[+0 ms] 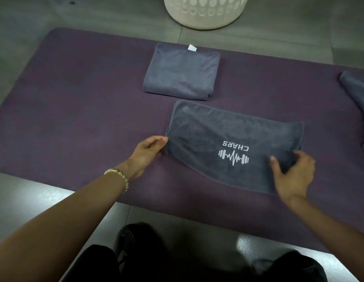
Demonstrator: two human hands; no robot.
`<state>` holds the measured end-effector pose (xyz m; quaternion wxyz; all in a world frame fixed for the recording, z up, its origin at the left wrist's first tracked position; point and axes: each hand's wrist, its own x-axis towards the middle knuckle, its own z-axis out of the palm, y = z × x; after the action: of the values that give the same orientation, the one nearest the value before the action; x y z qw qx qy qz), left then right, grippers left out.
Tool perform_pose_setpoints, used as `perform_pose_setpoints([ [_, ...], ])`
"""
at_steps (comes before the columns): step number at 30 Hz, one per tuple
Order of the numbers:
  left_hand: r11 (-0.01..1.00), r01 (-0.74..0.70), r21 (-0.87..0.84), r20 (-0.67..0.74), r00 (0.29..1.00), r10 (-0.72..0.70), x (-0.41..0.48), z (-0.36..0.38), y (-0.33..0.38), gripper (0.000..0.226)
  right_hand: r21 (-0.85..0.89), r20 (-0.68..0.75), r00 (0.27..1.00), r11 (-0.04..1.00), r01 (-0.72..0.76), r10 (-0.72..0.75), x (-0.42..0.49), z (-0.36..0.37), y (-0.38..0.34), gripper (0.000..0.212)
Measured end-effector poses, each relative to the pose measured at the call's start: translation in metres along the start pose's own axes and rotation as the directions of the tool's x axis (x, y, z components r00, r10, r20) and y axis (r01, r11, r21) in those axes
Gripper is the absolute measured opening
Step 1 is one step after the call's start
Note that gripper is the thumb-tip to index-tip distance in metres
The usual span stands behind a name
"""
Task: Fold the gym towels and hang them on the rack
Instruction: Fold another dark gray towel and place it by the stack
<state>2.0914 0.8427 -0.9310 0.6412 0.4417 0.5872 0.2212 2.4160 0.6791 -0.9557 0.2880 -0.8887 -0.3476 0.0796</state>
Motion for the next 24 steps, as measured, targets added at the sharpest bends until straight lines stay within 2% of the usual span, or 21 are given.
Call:
perform_pose_setpoints([
  [1, 1.0, -0.014, -0.015, -0.019, 1.0, 0.013, 0.002, 0.004, 0.003, 0.017, -0.003, 0.033, 0.986, 0.986, 0.164, -0.164, -0.003, 0.006, -0.011, 0.058],
  [2, 0.999, -0.035, -0.014, -0.032, 0.999, 0.035, 0.003, 0.009, 0.006, 0.018, 0.065, 0.11, 0.95, 0.956, 0.286, -0.292, -0.006, 0.014, -0.026, 0.052],
  [3, 0.998, -0.061, 0.0, -0.039, 0.997, 0.061, 0.005, 0.013, 0.01, 0.02, 0.196, 0.227, 0.907, 0.929, 0.315, -0.356, -0.012, 0.022, -0.045, 0.043],
  [5, 0.994, -0.106, 0.035, -0.041, 0.993, 0.107, 0.008, 0.023, 0.018, 0.022, 0.456, 0.513, 0.78, 0.884, 0.107, -0.358, -0.026, 0.035, -0.092, 0.029],
  [6, 0.992, -0.119, 0.053, -0.034, 0.992, 0.121, 0.009, 0.028, 0.022, 0.023, 0.503, 0.616, 0.702, 0.864, 0.0, -0.358, -0.032, 0.043, -0.112, 0.027],
  [7, 0.99, -0.125, 0.068, -0.025, 0.992, 0.127, 0.009, 0.032, 0.026, 0.023, 0.509, 0.664, 0.651, 0.86, -0.031, -0.369, -0.035, 0.052, -0.126, 0.026],
  [8, 0.989, -0.127, 0.078, -0.012, 0.992, 0.128, 0.01, 0.035, 0.03, 0.024, 0.505, 0.683, 0.628, 0.862, -0.037, -0.373, -0.037, 0.06, -0.138, 0.026],
  [9, 0.988, -0.123, 0.089, 0.009, 0.992, 0.123, 0.011, 0.037, 0.033, 0.024, 0.5, 0.688, 0.628, 0.865, -0.045, -0.365, -0.036, 0.067, -0.146, 0.025],
  [12, 0.988, -0.107, 0.115, 0.095, 0.991, 0.096, 0.011, 0.039, 0.037, 0.027, 0.534, 0.651, 0.696, 0.834, -0.136, -0.304, -0.03, 0.077, -0.164, 0.017],
  [14, 0.981, -0.14, 0.133, 0.097, 0.987, 0.128, 0.011, 0.036, 0.034, 0.029, 0.551, 0.643, 0.728, 0.804, -0.223, -0.238, -0.024, 0.08, -0.167, 0.024],
  [17, 0.961, -0.211, 0.177, 0.023, 0.977, 0.21, 0.008, 0.03, 0.023, 0.019, 0.525, 0.701, 0.693, 0.778, -0.344, -0.167, -0.019, 0.081, -0.168, 0.024],
  [22, 0.895, -0.341, 0.289, 0.122, 0.94, 0.318, 0.005, 0.021, 0.009, 0.024, 0.513, 0.724, 0.682, 0.742, -0.431, -0.105, -0.016, 0.08, -0.171, 0.019],
  [24, 0.866, -0.379, 0.327, 0.096, 0.925, 0.369, 0.007, 0.024, 0.01, 0.022, 0.507, 0.736, 0.671, 0.732, -0.455, -0.093, -0.016, 0.079, -0.175, 0.018],
])
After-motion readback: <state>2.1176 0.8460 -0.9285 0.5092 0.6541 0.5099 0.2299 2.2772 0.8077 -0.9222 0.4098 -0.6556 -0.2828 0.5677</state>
